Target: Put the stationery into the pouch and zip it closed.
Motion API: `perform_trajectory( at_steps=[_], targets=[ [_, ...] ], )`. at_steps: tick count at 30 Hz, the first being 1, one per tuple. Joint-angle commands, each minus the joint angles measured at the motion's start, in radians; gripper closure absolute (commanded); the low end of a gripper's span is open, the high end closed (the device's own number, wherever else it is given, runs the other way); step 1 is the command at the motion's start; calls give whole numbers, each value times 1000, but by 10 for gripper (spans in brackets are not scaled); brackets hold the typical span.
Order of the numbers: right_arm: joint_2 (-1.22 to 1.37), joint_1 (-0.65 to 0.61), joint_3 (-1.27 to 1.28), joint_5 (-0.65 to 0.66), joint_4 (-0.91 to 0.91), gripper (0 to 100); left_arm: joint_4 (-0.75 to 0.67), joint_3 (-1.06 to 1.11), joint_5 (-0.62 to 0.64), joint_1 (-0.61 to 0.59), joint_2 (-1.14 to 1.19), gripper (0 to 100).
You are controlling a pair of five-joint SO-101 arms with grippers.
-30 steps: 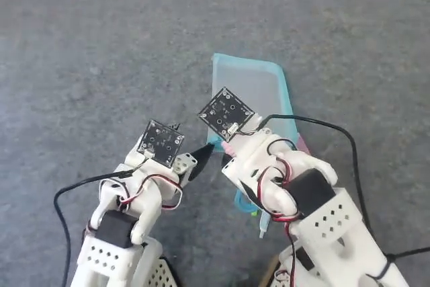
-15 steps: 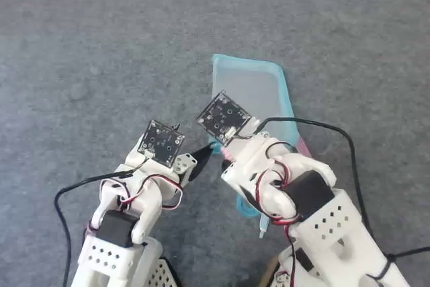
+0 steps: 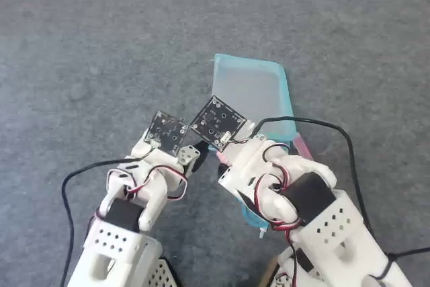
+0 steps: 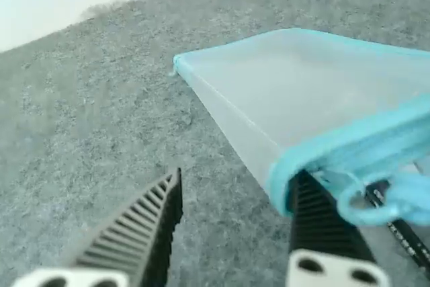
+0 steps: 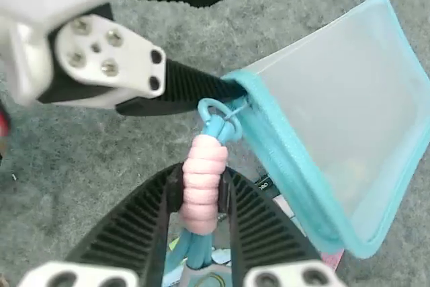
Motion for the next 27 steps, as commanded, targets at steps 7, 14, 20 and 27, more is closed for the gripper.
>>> perform_trajectory(
  at_steps=[7, 14, 20, 27],
  targets=[
    [-27, 61, 2, 58, -4, 991, -83, -45, -18, -49, 104, 968],
    [-27, 154, 3, 83, -13, 991, -86, -54, -12, -146, 104, 988],
    [-25, 257, 5, 84, -41, 992, -81, -54, 41, -221, 104, 988],
    [61, 277, -3, 81, -61, 992, -26, -85, 104, -275, 104, 988]
  ],
)
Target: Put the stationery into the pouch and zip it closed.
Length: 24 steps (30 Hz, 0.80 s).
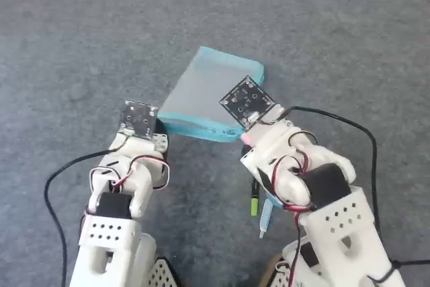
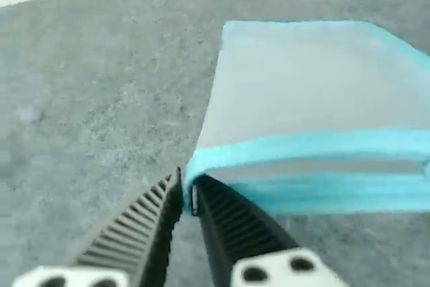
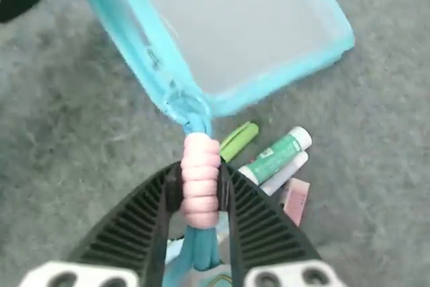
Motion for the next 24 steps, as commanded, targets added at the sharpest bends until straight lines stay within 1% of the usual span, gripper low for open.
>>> perform_trajectory(
  at_steps=[1, 12, 14, 20, 24],
  targets=[
    [58, 31, -18, 6, -41, 991, 37, -90, 46, -46, 11, 988],
    [79, 19, -15, 2, -38, 988, 40, -96, 51, -49, 11, 988],
    [79, -19, -12, 9, -35, 976, 40, -96, 51, -44, 11, 988],
    [24, -182, -11, 11, 39, 826, 37, -97, 52, -43, 11, 988],
    [-116, -260, 14, 11, 71, 809, 37, -97, 52, -43, 11, 988]
  ],
)
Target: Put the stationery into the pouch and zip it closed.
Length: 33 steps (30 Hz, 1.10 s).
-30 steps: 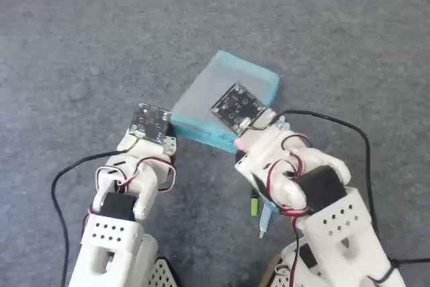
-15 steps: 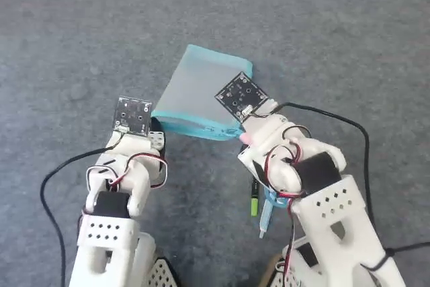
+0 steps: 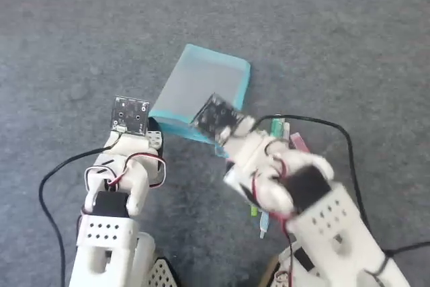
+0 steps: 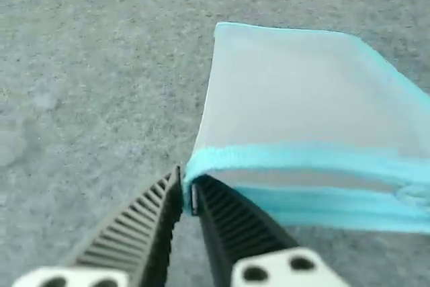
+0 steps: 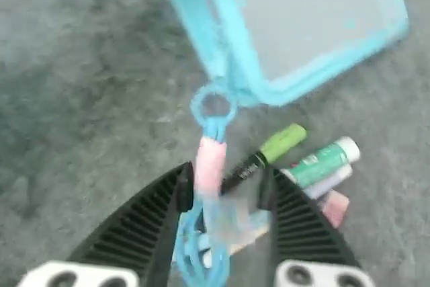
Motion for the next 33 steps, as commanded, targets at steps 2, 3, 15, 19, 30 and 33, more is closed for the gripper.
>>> perform_trajectory(
  at_steps=[2, 3, 15, 19, 30, 33],
  targets=[
    [-196, -61, 49, 11, 1, 809, 3, -64, 23, -8, 9, 988],
    [-226, -56, 74, 11, -28, 808, 6, -71, 23, -8, 9, 988],
    [-114, 65, 229, 75, -337, 794, 87, -127, 25, -8, 11, 987],
    [-54, 67, 229, 86, -369, 665, 91, -127, 25, -8, 11, 987],
    [54, 67, 261, 180, -481, 469, 94, -128, 25, -8, 11, 987],
    [111, 68, 255, 219, -513, 468, 95, -128, 25, -8, 11, 987]
  ],
)
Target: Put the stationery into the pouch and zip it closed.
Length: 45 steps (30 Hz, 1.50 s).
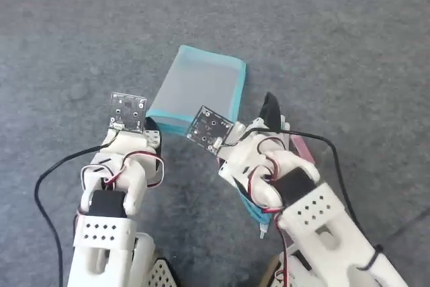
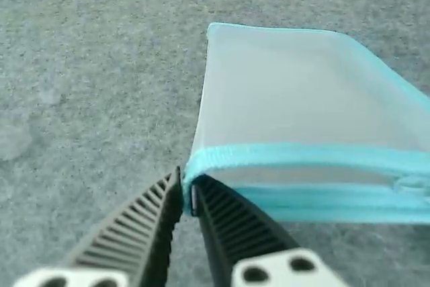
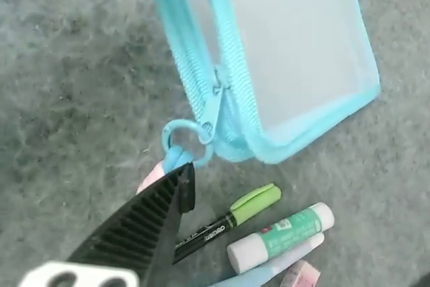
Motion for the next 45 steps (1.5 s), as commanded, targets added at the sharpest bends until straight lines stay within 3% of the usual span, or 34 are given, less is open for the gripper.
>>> perform_trajectory(
  at_steps=[1, 21, 26, 34, 45],
  targets=[
    [61, 10, -23, 44, -56, 468, 6, -67, 25, -3, 11, 987],
    [232, 77, -158, 115, -143, 469, 6, -67, 25, -2, 12, 987],
    [197, 41, -160, 227, 35, 469, 6, -67, 25, -2, 12, 987],
    [33, 48, -150, 235, 91, 469, 0, -70, 25, -2, 11, 987],
    [289, 84, -160, 239, -128, 469, 5, -65, 25, -2, 14, 987]
  ],
)
